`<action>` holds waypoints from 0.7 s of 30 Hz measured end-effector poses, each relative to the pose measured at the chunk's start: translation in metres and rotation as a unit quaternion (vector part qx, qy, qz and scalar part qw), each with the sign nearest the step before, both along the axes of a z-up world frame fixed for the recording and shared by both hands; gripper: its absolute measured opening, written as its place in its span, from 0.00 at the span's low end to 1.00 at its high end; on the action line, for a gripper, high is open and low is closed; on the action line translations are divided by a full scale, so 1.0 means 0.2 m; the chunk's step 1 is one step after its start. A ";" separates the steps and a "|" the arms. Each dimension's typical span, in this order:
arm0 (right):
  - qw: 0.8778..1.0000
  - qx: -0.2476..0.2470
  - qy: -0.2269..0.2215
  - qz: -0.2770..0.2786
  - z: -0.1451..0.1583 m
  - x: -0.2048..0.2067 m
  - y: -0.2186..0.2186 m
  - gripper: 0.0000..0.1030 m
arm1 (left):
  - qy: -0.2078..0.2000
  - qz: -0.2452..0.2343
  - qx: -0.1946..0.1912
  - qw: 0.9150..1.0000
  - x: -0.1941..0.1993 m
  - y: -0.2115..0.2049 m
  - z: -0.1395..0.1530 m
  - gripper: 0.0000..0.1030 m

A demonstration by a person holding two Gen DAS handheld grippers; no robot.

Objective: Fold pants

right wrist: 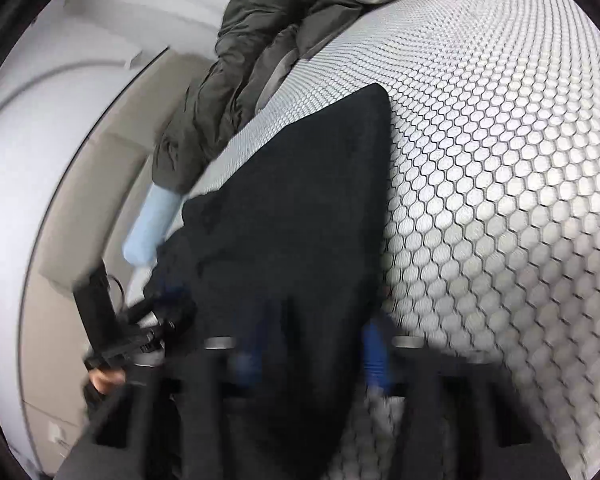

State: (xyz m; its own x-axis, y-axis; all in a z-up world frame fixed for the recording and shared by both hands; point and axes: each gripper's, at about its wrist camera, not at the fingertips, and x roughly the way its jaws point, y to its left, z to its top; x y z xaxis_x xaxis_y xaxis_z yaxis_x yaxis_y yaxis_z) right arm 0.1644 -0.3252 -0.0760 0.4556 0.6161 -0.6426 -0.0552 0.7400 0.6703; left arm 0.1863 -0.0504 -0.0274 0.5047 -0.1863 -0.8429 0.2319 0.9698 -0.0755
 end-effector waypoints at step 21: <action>0.971 -0.208 -0.110 -0.049 0.40 -0.11 0.11 0.46 | -0.003 -0.032 -0.028 0.999 -0.08 -0.15 -0.01 0.47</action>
State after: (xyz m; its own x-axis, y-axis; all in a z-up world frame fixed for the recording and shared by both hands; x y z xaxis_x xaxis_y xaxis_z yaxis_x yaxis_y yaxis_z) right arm 0.1431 -0.3037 0.0043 0.6529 0.2708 -0.7074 -0.0795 0.9532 0.2916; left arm 0.1708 -0.0798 -0.0294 0.4946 -0.2658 -0.8275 0.2935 0.9472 -0.1288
